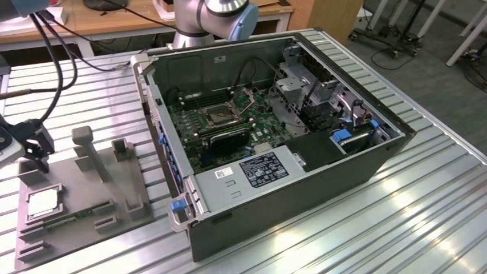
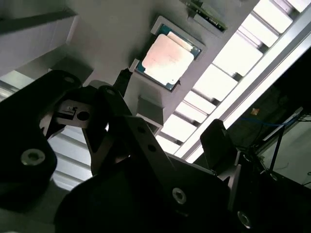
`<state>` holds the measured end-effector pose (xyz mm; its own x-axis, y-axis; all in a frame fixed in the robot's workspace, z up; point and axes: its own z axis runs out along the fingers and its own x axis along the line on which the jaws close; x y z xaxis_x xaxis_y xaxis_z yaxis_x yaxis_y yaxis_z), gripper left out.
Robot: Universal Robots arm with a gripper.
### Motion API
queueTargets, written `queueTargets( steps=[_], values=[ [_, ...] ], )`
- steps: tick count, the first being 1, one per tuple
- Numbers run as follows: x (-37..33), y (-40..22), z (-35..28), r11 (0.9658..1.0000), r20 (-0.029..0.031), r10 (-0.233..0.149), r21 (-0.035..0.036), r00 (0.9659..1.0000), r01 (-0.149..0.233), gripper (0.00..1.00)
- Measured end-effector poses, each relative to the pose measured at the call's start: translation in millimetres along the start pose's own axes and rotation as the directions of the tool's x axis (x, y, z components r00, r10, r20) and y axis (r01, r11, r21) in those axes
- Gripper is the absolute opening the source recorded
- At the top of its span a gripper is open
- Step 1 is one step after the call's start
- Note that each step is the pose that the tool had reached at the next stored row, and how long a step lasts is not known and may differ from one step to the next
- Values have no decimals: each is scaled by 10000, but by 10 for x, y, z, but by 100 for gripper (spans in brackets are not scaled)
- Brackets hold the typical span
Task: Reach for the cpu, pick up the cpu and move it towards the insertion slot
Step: 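Pick up the cpu and move it towards the insertion slot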
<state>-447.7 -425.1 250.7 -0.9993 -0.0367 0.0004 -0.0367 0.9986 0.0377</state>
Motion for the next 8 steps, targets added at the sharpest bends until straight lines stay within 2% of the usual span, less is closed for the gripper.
queueTargets(
  steps=[4, 8],
  values=[
    [2, -50, 38, 10000, -1, -4, 1, 10000, 4, 84],
    [3, -60, 51, 10000, 0, -5, 0, 10000, 5, 84]
  ],
)
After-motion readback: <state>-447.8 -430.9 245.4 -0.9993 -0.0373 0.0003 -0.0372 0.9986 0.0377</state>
